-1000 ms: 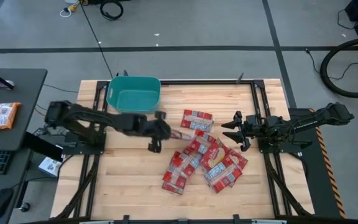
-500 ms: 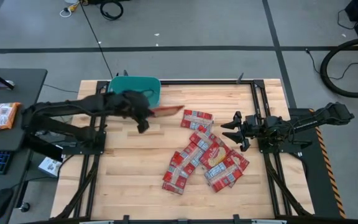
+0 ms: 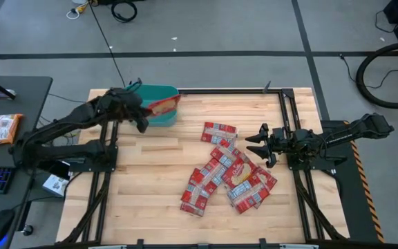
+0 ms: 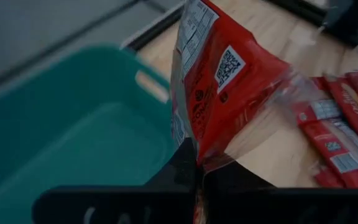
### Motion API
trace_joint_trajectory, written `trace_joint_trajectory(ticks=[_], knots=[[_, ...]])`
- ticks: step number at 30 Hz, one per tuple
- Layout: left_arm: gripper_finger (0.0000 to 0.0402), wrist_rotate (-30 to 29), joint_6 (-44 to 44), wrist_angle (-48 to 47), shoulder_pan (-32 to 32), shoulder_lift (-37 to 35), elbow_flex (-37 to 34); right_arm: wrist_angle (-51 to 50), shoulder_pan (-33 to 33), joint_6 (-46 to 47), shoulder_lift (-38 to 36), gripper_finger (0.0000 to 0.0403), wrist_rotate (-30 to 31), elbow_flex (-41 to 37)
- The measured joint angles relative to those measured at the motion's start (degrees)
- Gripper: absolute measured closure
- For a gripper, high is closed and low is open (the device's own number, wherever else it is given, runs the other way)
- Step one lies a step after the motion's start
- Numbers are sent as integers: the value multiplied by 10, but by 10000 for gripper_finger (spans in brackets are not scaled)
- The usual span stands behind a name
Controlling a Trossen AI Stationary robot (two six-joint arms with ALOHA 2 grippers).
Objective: Sort popcorn bags into baskets
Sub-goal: Put the popcorn sachet into the bin
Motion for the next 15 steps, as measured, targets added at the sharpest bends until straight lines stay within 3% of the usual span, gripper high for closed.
trace_joint_trajectory(ticks=[3,9,15], knots=[[393,39,-7,-28,46,9,0,2,0,-1,0,214,0,0],[394,63,-4,-45,133,38,-1,4,0,-1,0,214,0,0],[395,165,-6,-52,206,112,-1,13,0,-4,0,214,0,0]])
